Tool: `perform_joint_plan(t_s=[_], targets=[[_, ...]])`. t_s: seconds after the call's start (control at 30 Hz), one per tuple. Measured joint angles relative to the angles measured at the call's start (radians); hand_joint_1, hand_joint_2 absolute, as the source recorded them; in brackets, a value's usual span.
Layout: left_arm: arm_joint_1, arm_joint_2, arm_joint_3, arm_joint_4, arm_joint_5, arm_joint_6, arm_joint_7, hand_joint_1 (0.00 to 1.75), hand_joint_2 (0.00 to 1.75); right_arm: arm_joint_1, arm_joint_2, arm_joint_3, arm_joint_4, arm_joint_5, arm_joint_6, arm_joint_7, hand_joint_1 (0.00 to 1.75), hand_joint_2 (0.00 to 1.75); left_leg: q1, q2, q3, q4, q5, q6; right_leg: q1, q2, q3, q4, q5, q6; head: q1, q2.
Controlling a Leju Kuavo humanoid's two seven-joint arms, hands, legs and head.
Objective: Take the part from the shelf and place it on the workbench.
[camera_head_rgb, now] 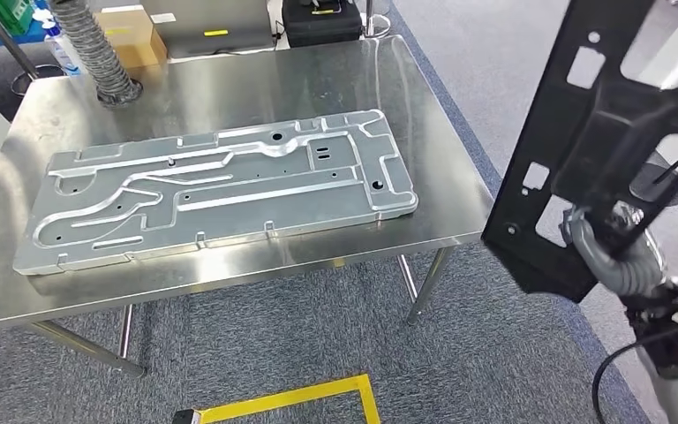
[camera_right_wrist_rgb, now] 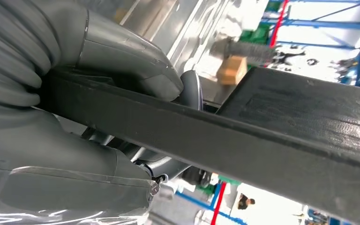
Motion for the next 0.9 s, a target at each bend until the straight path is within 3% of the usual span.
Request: perform_joint_plan(t_s=[0.07,0.1,0.13,0.27,0.33,0.4,0.43,0.47,0.5,0.57,0.6,0.67,0.8,0.83,0.9], targets=[[-0.002,0.000,0.000,0.000,0.000,0.000,0.000,0.00,1.75,-0.098,-0.032,0.029,0.064,0.003,0.016,0.018,1.75,1.75,0.003,0.002,0.056,-0.139,0.080,0.001,-0.003,0.002,0.006,0.003,-0.005,0.009,0.000,0.000],[-0.004,0.000,0.000,0.000,0.000,-0.001,0.001,0.00,1.75,-0.156,-0.048,0.049,0.103,0.005,0.030,0.023,1.75,1.75,0.002,0.003,0.079,-0.197,0.104,0.004,-0.002,0.005,0.007,0.005,-0.007,0.015,0.000,0.000],[-0.005,-0.001,0.000,0.000,0.000,-0.001,0.003,0.00,1.75,-0.220,-0.063,0.074,0.148,0.011,0.046,0.026,1.75,1.75,0.001,0.004,0.093,-0.233,0.114,0.009,-0.001,0.006,0.005,0.006,-0.007,0.022,0.000,0.000],[-0.013,-0.002,0.000,0.000,0.002,-0.013,0.012,0.00,1.75,-0.498,-0.093,0.217,0.358,0.102,0.069,0.011,1.75,1.75,-0.002,0.005,0.096,-0.257,0.123,0.037,-0.004,0.004,-0.003,0.008,-0.007,0.048,0.000,0.000],[-0.020,-0.005,0.000,0.000,0.005,-0.023,0.011,0.00,1.75,-0.643,-0.086,0.303,0.482,0.177,0.048,-0.007,1.75,1.75,0.000,0.005,0.097,-0.266,0.130,0.048,-0.005,-0.002,-0.039,0.081,-0.048,0.052,0.000,0.000],[-0.024,-0.008,0.000,0.000,0.007,-0.030,0.010,0.00,1.75,-0.790,-0.056,0.399,0.622,0.267,0.005,-0.029,1.75,1.75,-0.004,0.005,0.095,-0.266,0.131,0.052,-0.002,-0.004,-0.111,0.223,-0.106,0.053,0.000,0.000],[-0.024,-0.009,-0.001,0.000,0.008,-0.031,0.010,0.00,1.75,-0.855,-0.032,0.447,0.691,0.312,-0.022,-0.041,1.75,1.75,-0.006,0.005,0.096,-0.265,0.130,0.052,-0.001,-0.004,-0.140,0.278,-0.118,0.053,0.000,0.000],[-0.025,-0.010,-0.001,0.000,0.008,-0.032,0.009,0.00,1.75,-0.912,-0.005,0.493,0.755,0.357,-0.050,-0.051,1.75,1.75,-0.007,0.006,0.097,-0.263,0.130,0.053,0.000,-0.004,-0.153,0.297,-0.111,0.052,0.000,0.000],[-0.027,-0.010,-0.001,0.000,0.008,-0.031,0.009,0.00,1.75,-0.962,0.021,0.536,0.810,0.401,-0.077,-0.063,1.75,1.75,-0.008,0.005,0.098,-0.261,0.128,0.053,0.000,-0.004,-0.146,0.273,-0.082,0.048,0.000,0.000],[-0.031,-0.012,-0.002,0.000,0.007,-0.031,0.007,0.00,1.75,-1.048,0.073,0.620,0.901,0.489,-0.128,-0.086,1.75,1.75,-0.009,0.002,0.100,-0.256,0.123,0.049,0.002,-0.003,-0.089,0.140,-0.005,0.038,0.000,0.000],[-0.033,-0.013,-0.003,0.000,0.006,-0.031,0.005,0.00,1.75,-1.086,0.099,0.661,0.939,0.539,-0.159,-0.100,1.75,1.75,-0.010,0.000,0.099,-0.253,0.121,0.046,0.005,-0.003,-0.063,0.077,0.020,0.033,0.000,0.000],[-0.035,-0.015,-0.004,0.000,0.001,-0.032,-0.002,0.00,1.75,-1.146,0.148,0.746,0.999,0.662,-0.244,-0.121,1.75,1.75,-0.011,-0.002,0.093,-0.250,0.120,0.037,0.013,-0.003,-0.041,0.020,0.027,0.024,0.000,0.000],[-0.037,-0.018,-0.012,0.000,-0.014,-0.049,-0.030,0.00,1.75,-1.190,0.246,0.927,1.070,0.909,-0.434,-0.124,1.75,1.75,-0.007,-0.001,0.082,-0.228,0.100,0.011,0.010,-0.003,-0.029,0.000,0.027,0.005,0.000,0.000],[-0.038,-0.019,-0.016,0.000,-0.017,-0.055,-0.035,0.00,1.75,-1.189,0.270,0.963,1.084,0.941,-0.464,-0.121,1.75,1.75,-0.006,-0.001,0.064,-0.188,0.079,0.004,0.007,-0.003,-0.024,-0.005,0.028,0.000,0.000,0.000],[-0.039,-0.019,-0.025,0.000,-0.024,-0.065,-0.039,0.00,1.75,-1.180,0.315,1.019,1.110,0.992,-0.520,-0.115,1.75,1.75,0.000,0.000,-0.003,-0.056,0.024,-0.007,0.007,-0.004,-0.022,-0.006,0.026,-0.005,0.000,0.000]])
